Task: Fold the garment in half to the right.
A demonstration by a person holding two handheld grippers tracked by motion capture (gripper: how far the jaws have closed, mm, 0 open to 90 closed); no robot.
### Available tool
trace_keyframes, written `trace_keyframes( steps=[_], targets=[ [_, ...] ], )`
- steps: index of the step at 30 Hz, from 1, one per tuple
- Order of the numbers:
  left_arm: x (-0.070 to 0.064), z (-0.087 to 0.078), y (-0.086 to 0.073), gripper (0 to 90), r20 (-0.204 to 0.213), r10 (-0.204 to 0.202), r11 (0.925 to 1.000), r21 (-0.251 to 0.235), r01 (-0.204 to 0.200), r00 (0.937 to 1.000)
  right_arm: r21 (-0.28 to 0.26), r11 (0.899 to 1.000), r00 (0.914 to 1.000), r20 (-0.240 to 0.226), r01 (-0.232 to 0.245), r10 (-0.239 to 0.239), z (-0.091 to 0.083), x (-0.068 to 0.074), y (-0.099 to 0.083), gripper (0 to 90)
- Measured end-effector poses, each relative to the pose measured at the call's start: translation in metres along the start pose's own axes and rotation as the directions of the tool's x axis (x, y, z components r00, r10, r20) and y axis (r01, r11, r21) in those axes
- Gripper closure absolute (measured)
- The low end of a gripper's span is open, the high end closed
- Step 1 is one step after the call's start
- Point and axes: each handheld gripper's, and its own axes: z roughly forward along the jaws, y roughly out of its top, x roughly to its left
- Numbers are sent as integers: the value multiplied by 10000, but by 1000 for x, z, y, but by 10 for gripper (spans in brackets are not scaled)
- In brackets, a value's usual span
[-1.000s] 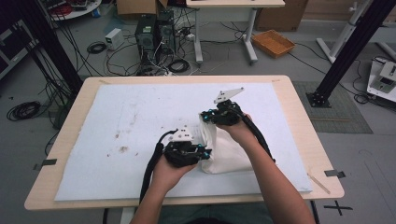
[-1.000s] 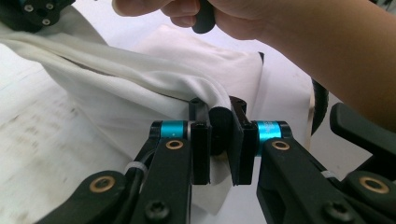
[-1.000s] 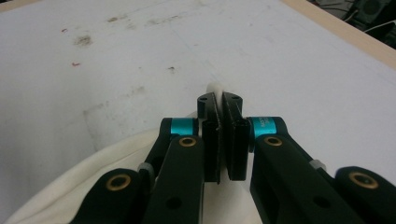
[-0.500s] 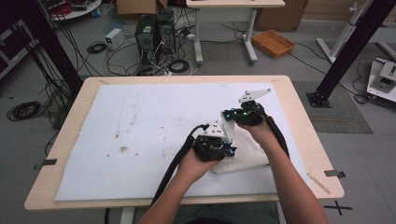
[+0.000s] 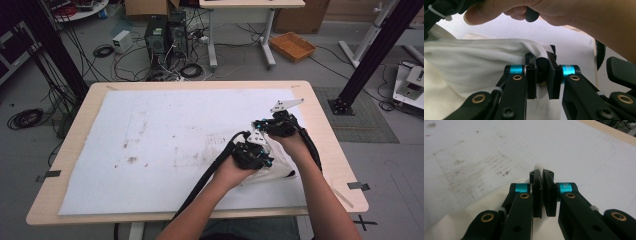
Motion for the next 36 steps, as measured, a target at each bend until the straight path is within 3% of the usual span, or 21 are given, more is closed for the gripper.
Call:
trace_keyframes(
  steps=[8,9,11,13,16,18,20,22,25,30,33,34,36],
  targets=[
    [1,27,-3,791,188,26,9994,357,-33,9998,295,9992,9993,262,-286,278,-2,-9,-19,868],
    [1,29,-3,770,183,44,9994,336,-50,9998,288,9989,9989,290,-375,367,-2,-11,-21,848],
    [1,32,-4,700,198,159,9994,314,-166,9997,185,9971,9963,458,-736,727,-3,-14,-26,705],
    [1,30,-5,601,-26,331,9989,329,-330,9994,-39,9878,9856,661,-1560,1559,-7,-20,-31,623],
    [7,11,-7,521,-214,82,9999,-142,-85,9997,-410,9760,9724,863,-2138,2167,-16,-25,-37,542],
    [10,-4,-11,480,-507,-126,9989,-466,102,9986,-656,9716,9678,957,-2272,2328,-24,-26,-40,532],
    [13,-18,-15,459,-499,-252,9977,-648,220,9984,-910,9692,9631,1238,-2287,2389,-30,-26,-40,504],
    [16,-29,-21,459,-731,-301,9971,-715,249,9969,-1086,9643,9565,1408,-2415,2554,-36,-26,-41,510],
    [18,-45,-34,456,-1410,-285,9981,-583,204,9896,-1164,9639,9519,1670,-2395,2567,-40,-24,-41,510],
    [23,-76,-59,443,-2421,-585,9964,-739,417,9685,-1058,9700,9609,1494,-2190,2332,-39,-19,-41,509],
    [26,-94,-74,442,-2606,-908,9914,-1146,626,9612,-768,9821,9717,1506,-1722,1821,-35,-9,-39,553],
    [26,-94,-74,438,-2606,-908,9914,-1146,626,9612,-768,9821,9717,1506,-1722,1821,-35,-9,-39,553],
    [29,-107,-87,435,-2791,-1164,9870,-1395,796,9532,-529,9911,9782,1620,-1226,1296,-32,3,-42,595]
  ],
)
